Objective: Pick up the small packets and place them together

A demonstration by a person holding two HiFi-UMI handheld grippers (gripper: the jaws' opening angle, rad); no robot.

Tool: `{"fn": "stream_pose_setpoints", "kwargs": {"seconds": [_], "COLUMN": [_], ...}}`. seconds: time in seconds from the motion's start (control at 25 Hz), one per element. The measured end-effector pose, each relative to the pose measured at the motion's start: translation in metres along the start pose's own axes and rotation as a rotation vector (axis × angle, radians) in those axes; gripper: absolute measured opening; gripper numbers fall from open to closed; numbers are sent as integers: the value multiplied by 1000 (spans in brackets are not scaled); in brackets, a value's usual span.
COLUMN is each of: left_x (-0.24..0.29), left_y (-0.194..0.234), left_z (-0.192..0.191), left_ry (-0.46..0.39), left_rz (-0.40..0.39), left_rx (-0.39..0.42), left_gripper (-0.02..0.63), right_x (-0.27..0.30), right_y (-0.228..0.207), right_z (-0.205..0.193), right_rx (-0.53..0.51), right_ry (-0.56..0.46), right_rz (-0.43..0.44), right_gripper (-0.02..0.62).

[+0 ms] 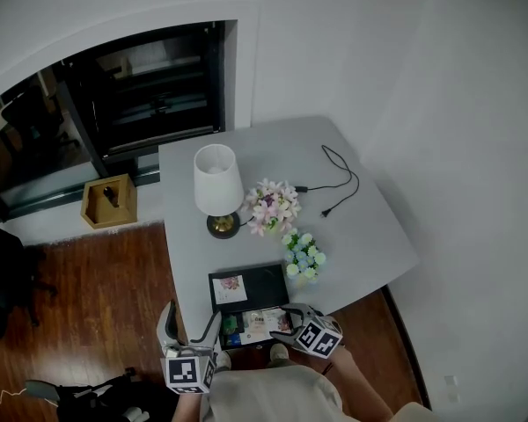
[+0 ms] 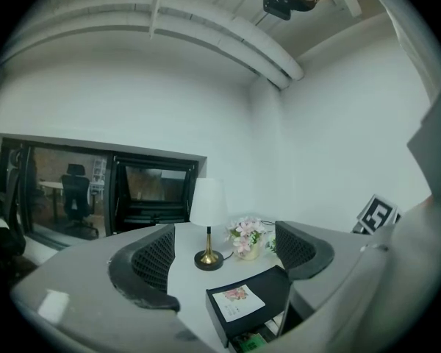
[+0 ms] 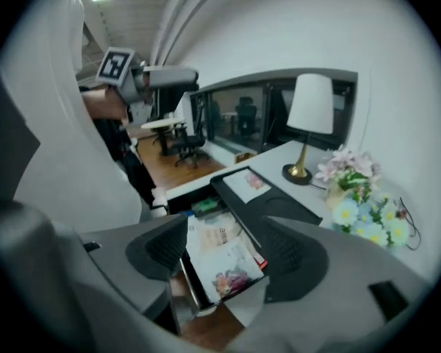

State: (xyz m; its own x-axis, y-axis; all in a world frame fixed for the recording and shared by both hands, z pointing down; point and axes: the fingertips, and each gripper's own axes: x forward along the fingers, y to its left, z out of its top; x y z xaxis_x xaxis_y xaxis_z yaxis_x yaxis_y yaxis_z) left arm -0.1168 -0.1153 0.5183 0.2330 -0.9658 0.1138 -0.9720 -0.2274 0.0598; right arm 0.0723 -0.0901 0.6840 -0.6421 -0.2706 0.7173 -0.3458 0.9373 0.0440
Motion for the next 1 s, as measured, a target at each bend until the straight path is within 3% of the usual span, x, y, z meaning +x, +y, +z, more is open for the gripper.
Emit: {"fn": "stream_pose_setpoints", "kwargs": {"seconds": [0.24,0.36,0.52,0.68,0.88,1.0], "left_x": [-2,-4,-8,-10,-6,-5], "left_y": [-1,1,3,6,8,9], "left_z": [10,7,3,-1,-2,-4], "left_ry": [-18,-17,0,12,15,17], "left_rz": [0,9,15,24,25,26], "left_rx": [-23,-25,-25,-30,-25,-30], "left_gripper": [423,423,423,423,423,423], "right_x": [47,62,79,88,85,79], "right_y": [9,4,9,9,2,0], "right_z": [-65,-78,-99,-109,-99,-92], "right_rx": [-279,-385,-446,-483,-461,-436], "right_ry": [353,459,566,597,548,502], "right_rz": [103,135,212,160,116,86], "right_gripper": [344,344,339,336,190,143]}}
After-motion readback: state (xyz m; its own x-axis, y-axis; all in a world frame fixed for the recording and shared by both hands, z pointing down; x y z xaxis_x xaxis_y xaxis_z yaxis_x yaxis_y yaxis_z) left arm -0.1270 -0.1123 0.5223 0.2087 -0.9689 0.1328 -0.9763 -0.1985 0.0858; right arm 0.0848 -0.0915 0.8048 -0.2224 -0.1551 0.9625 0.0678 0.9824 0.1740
